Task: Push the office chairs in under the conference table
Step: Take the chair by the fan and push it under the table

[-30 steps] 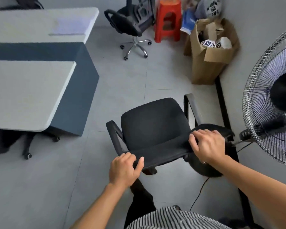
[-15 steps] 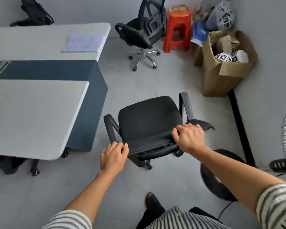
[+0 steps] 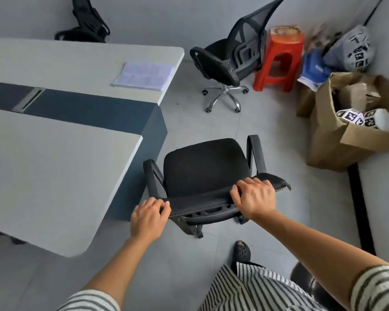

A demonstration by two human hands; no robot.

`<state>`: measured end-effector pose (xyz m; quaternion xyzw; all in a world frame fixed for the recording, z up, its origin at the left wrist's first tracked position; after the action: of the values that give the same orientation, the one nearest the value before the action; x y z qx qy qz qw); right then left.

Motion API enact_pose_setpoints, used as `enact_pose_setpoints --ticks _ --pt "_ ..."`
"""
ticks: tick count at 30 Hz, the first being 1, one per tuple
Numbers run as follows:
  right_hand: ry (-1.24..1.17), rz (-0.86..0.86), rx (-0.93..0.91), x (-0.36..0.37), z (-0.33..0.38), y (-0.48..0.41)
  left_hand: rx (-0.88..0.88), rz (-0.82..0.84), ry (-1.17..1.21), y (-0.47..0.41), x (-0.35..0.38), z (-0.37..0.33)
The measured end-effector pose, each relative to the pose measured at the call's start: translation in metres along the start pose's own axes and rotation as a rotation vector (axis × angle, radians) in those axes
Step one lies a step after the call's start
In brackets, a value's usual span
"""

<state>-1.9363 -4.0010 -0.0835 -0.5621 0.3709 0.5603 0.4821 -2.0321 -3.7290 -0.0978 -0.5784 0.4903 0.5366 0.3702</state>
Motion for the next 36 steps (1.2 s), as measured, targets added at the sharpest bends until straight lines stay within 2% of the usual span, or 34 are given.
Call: enact_pose_setpoints --ticks 11,19,26,30,36 --pt "0.013 0.086 -0.103 0.022 0.029 -0.146 -0.137 -0.052 0.062 -0.108 -0.015 0.024" --pt "0.021 -0.029 -0.156 0.029 0.052 -0.206 -0.170 -0.080 0.093 -0.149 -0.018 0.044" --pt "0.058 -0.035 -0.360 0.034 0.064 -0.245 -0.213 -0.099 0.108 -0.169 -0.020 0.052" --pt "0.022 -0.007 -0.416 0.041 0.062 -0.256 -0.255 -0.137 0.117 -0.172 -0.022 0.048" --pt "-0.083 0.009 -0.602 0.047 0.044 -0.273 -0.444 -0.222 0.130 -0.154 -0.017 0.014"
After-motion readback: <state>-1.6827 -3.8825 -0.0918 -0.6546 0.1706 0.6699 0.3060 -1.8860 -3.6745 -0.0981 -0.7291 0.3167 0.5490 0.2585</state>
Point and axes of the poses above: each hand's wrist, its own y-axis away from the middle knuckle, its own x-axis out of the palm, z = x × y, the point moved 4 cm from there along -y, towards the middle knuckle
